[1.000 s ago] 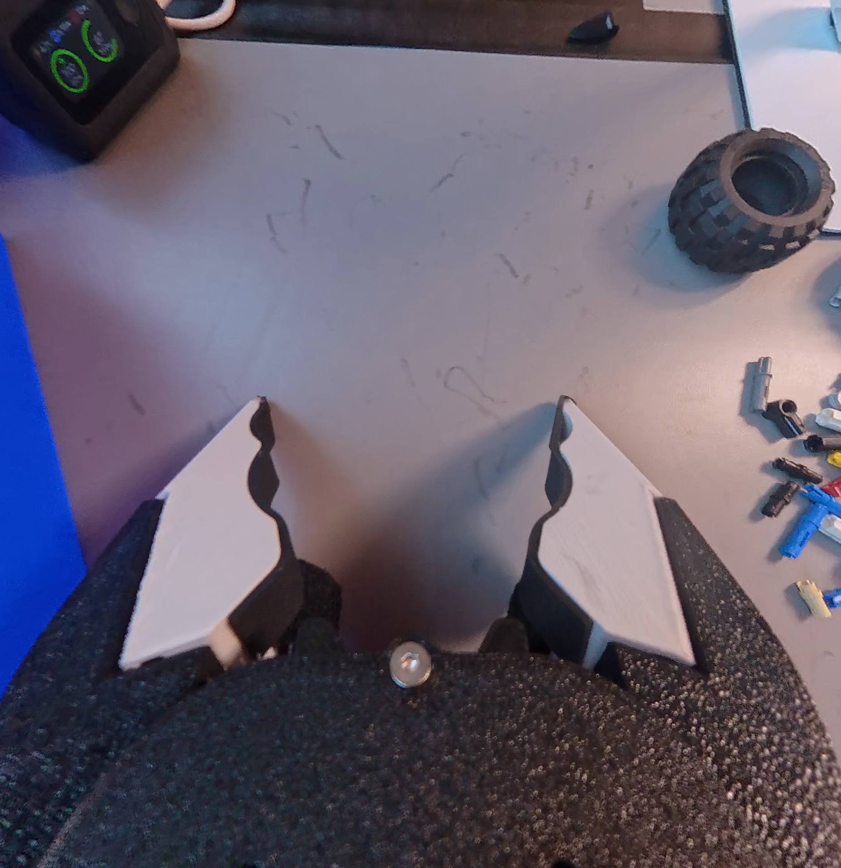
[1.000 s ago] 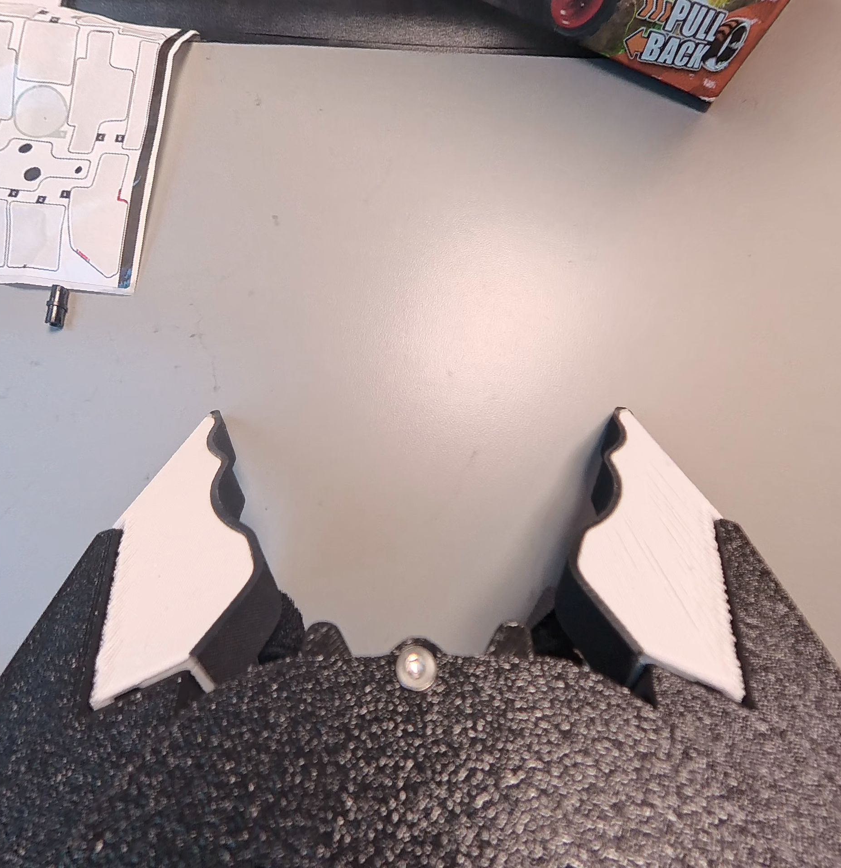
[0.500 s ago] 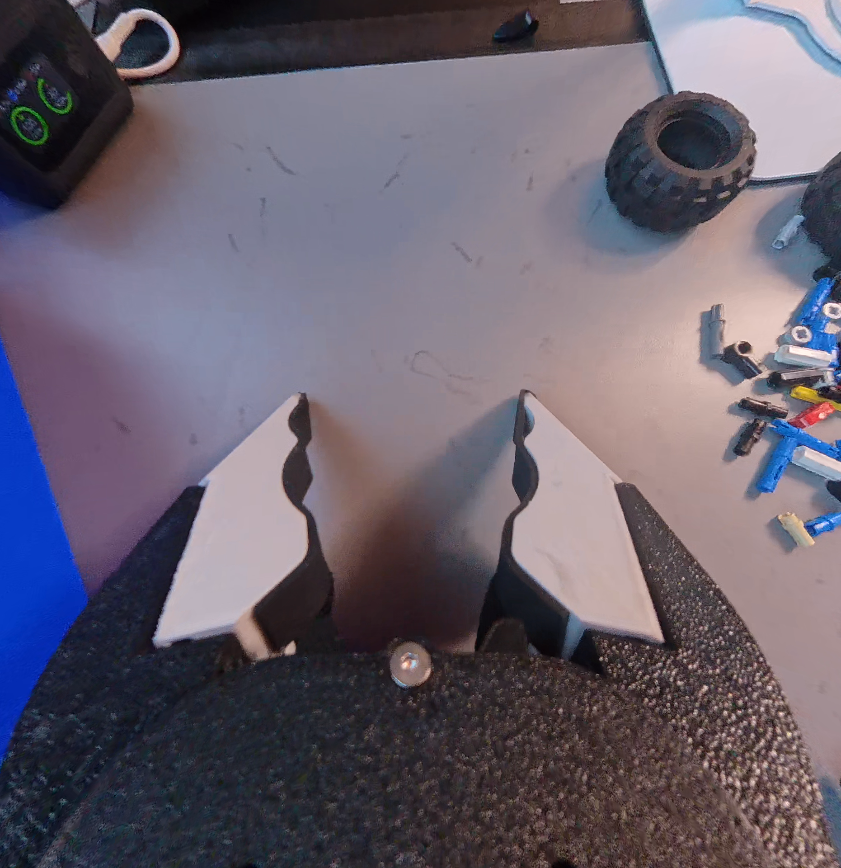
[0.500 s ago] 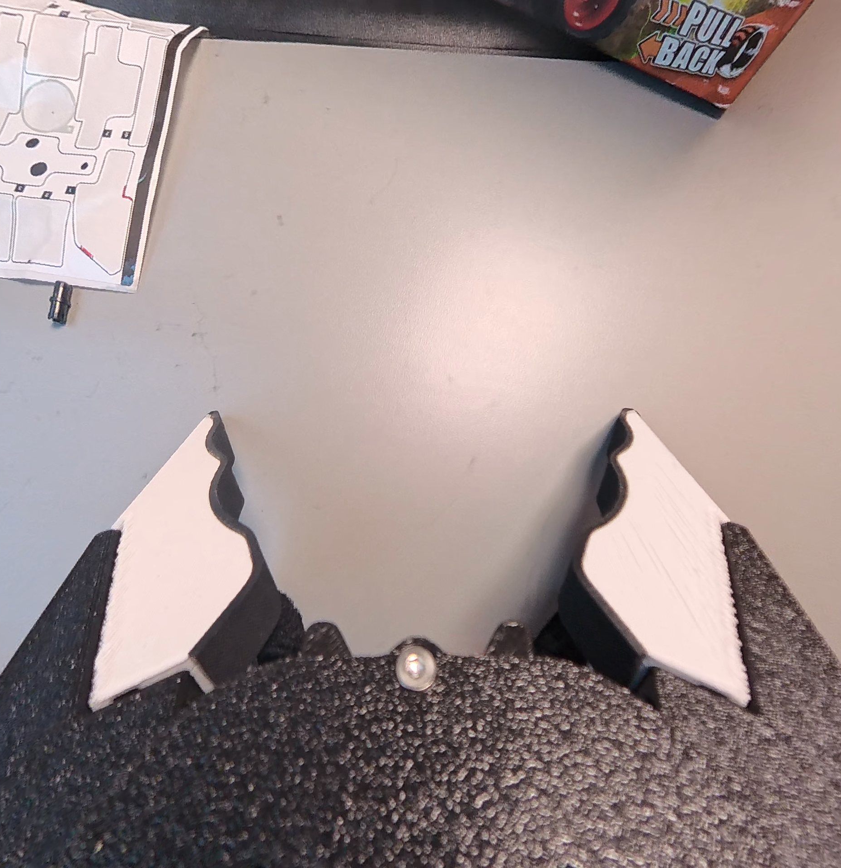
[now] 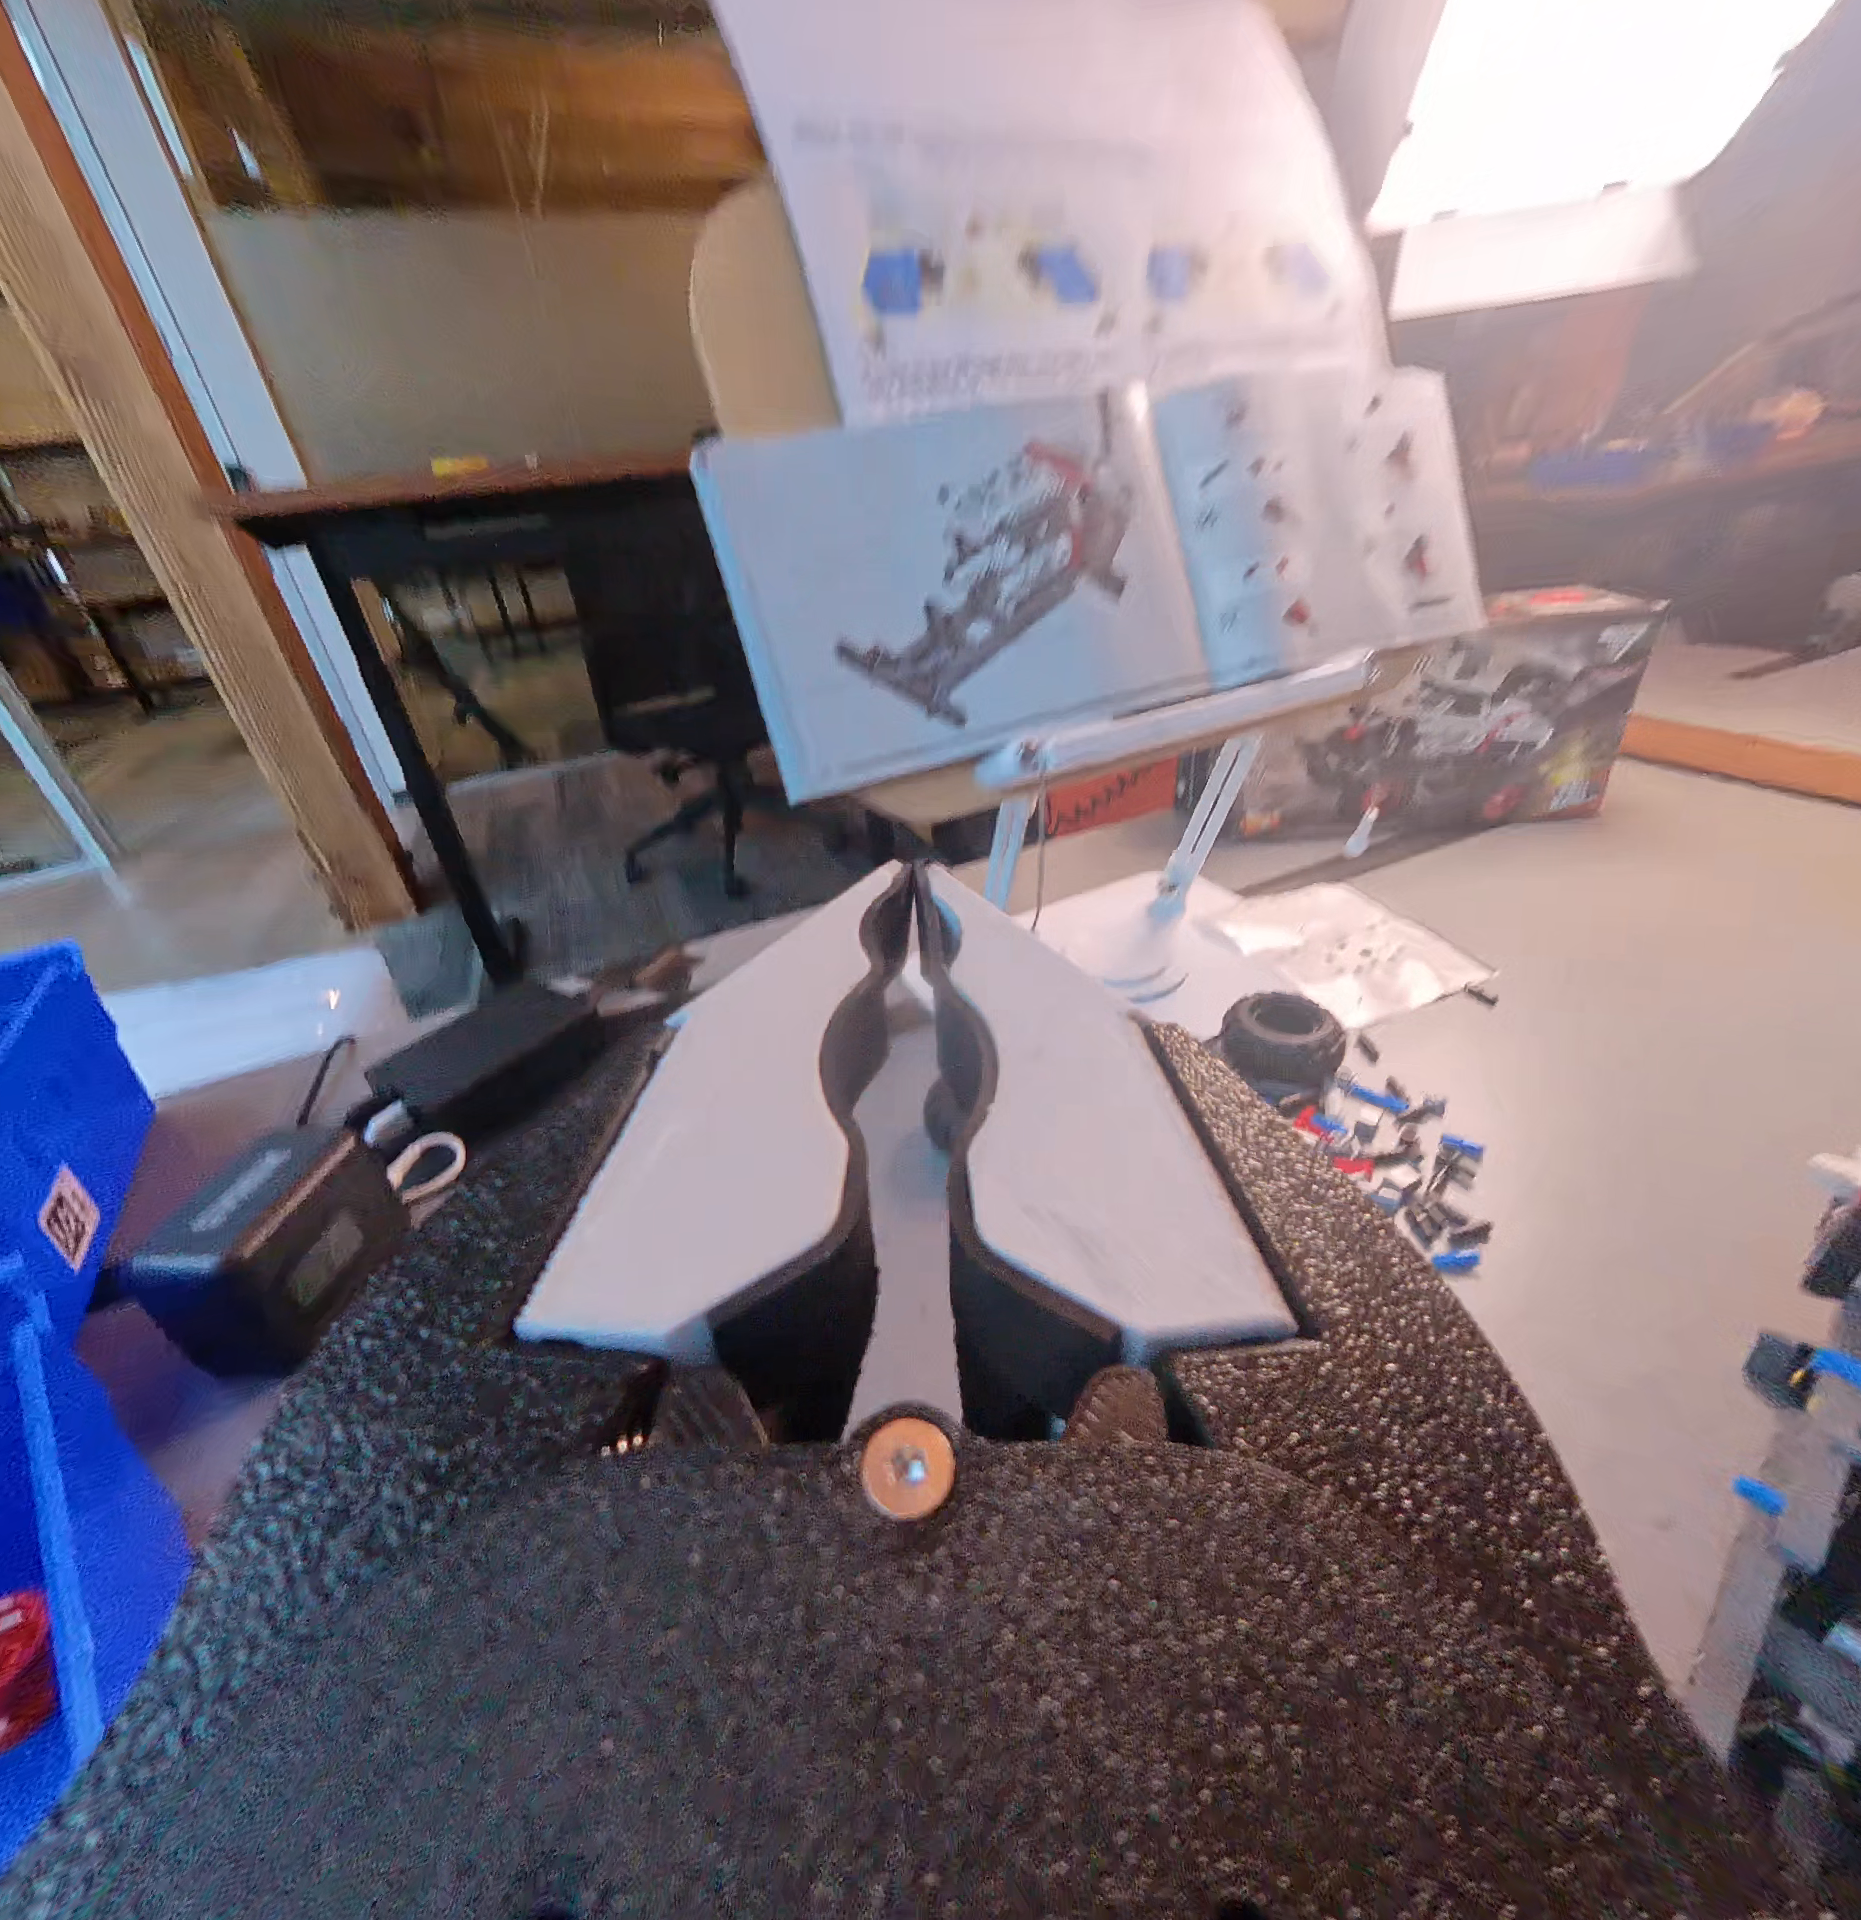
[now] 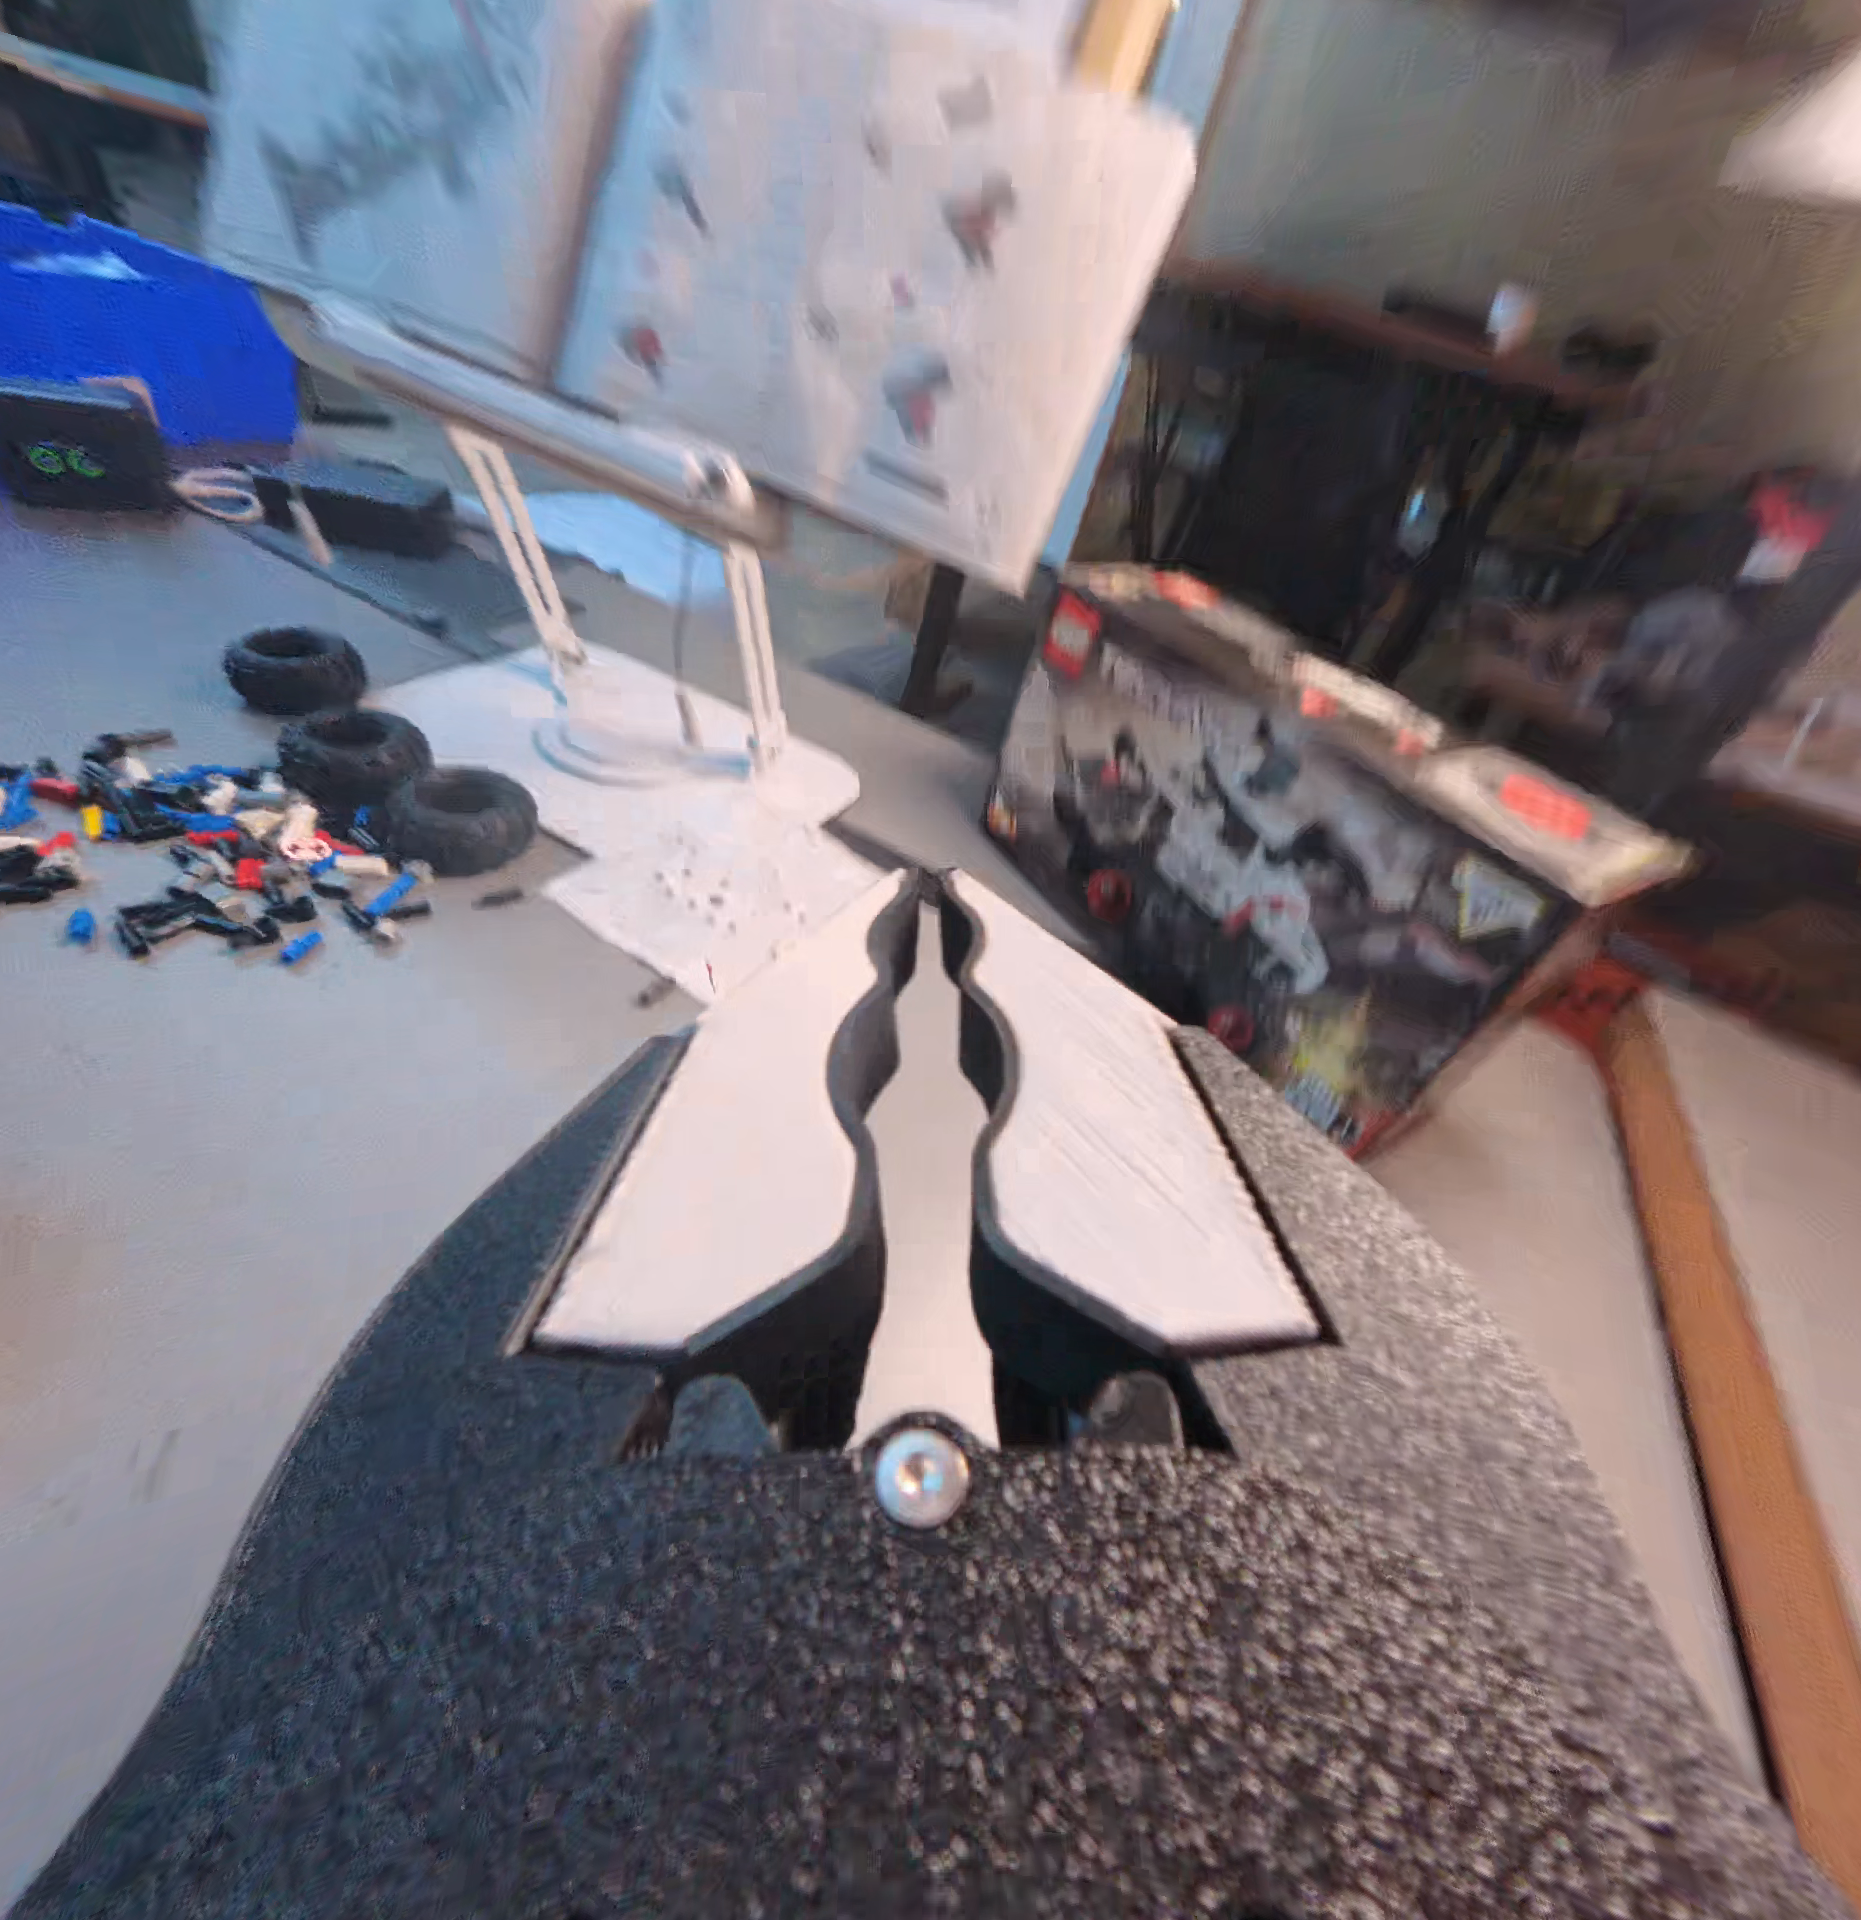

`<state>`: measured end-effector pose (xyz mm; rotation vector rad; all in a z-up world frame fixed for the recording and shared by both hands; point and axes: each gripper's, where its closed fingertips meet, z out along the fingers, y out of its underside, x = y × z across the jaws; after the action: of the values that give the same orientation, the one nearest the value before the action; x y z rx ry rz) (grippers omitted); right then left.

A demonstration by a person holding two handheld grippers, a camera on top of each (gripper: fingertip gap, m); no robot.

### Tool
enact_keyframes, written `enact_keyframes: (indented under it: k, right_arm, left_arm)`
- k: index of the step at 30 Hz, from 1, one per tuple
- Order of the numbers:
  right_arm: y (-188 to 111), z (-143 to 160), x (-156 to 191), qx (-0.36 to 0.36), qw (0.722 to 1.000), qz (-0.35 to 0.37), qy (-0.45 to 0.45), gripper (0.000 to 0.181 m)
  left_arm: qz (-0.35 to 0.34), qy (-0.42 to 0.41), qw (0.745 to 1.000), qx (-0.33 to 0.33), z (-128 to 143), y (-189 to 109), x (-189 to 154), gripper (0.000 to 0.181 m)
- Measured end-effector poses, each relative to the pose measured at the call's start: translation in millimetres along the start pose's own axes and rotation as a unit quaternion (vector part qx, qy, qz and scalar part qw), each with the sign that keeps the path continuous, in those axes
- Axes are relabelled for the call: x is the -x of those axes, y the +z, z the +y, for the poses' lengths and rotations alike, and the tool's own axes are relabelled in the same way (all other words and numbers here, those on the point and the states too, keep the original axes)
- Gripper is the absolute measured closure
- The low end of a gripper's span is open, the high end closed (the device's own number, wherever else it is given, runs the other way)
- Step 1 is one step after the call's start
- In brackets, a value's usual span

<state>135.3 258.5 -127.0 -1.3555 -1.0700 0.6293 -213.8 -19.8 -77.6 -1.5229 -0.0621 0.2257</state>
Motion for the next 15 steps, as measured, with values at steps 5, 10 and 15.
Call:
enact_keyframes:
  k: [5,10,15]
  right_arm:
    - [-42,-89,94,-0.102,0.985,-0.061,-0.128,0.181]
    - [-76,-82,187,-0.091,0.979,-0.156,-0.099,0.181]
    - [-108,-61,239,-0.051,0.975,-0.214,-0.023,0.163]
  left_arm:
    - [0.066,0.047,0.992,-0.097,-65,-27,-56,0.089]
    - [0.134,0.041,0.988,-0.064,-70,-67,-105,0.109]
    - [0.210,0.012,0.976,-0.049,-45,-124,-161,0.141]
